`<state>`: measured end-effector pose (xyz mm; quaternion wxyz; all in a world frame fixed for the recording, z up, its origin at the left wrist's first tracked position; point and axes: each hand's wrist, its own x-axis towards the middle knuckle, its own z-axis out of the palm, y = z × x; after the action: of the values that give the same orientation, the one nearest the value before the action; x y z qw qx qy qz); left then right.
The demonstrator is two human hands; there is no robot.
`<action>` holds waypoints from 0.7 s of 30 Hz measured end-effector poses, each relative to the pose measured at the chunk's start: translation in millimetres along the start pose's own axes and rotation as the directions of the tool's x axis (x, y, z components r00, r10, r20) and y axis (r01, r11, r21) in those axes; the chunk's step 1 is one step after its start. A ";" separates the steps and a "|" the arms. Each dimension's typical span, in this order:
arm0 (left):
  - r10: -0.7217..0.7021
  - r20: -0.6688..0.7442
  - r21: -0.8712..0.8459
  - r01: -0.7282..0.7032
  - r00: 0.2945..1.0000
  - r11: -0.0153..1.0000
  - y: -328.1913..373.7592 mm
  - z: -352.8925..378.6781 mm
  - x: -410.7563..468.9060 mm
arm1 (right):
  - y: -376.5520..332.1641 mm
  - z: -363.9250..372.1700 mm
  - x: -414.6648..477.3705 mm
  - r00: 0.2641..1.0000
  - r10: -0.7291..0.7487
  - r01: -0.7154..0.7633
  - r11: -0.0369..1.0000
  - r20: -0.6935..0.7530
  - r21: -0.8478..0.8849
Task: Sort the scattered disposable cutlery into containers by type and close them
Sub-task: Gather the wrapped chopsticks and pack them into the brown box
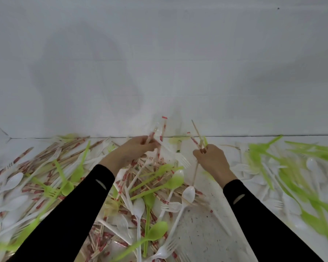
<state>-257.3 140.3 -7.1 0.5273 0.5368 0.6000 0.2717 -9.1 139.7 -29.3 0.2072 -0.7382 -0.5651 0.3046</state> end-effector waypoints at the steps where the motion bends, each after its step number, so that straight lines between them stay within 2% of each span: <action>1: 0.040 -0.010 -0.027 -0.041 0.999 0.999 2.6 -3.9 -1.2 | -1.2 -3.5 1.7 1.000 -0.012 0.013 0.999 -0.012 0.043; 3: 0.103 -0.051 -0.067 -0.106 0.993 0.992 6.2 -9.3 -2.4 | -6.1 -10.5 0.9 0.997 -0.065 0.069 0.983 -0.032 0.170; 5: 0.162 -0.170 -0.112 -0.183 0.972 0.977 11.2 -9.7 -3.5 | -13.0 -14.7 -1.8 0.986 -0.138 0.160 0.943 -0.095 0.293; 7: 0.198 -0.331 -0.185 -0.269 0.923 0.945 15.5 -7.7 -3.1 | -19.5 -14.6 -3.7 0.958 -0.200 0.256 0.918 -0.205 0.302; 8: 0.205 -0.389 -0.170 -0.289 0.898 0.942 15.7 -7.3 -0.7 | -21.8 -12.4 -3.6 0.946 -0.224 0.285 0.920 -0.234 0.269; 10: 0.229 -0.426 -0.018 -0.261 0.875 0.965 11.6 -7.3 6.9 | -25.1 -4.9 -1.3 0.944 -0.246 0.289 0.939 -0.220 0.189; 12: 0.244 -0.315 0.311 -0.143 0.917 0.939 0.5 -8.4 18.7 | -24.9 6.9 3.2 0.963 -0.233 0.250 0.960 -0.133 0.126; 14: 0.195 -0.152 0.667 -0.045 0.969 0.744 -13.2 -4.3 27.9 | -22.1 23.4 6.7 0.980 -0.201 0.200 0.978 0.007 0.057; 15: 0.170 -0.108 0.764 -0.027 0.980 0.645 -20.6 -1.7 31.4 | -19.5 34.0 9.5 0.978 -0.195 0.197 0.980 0.075 -0.016; 18: 0.140 -0.080 0.897 0.010 0.987 0.443 -33.8 5.7 35.0 | -14.6 59.8 11.8 0.969 -0.170 0.218 0.931 0.180 -0.293; 21: 0.156 -0.076 0.949 0.023 0.985 0.315 -45.2 5.5 35.7 | -16.1 72.8 8.4 0.973 -0.184 0.226 0.889 0.141 -0.398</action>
<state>-263.6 159.7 -61.2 0.0552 0.7449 0.6614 -0.0681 -68.8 149.4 -73.6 0.0496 -0.6854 -0.7007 0.1918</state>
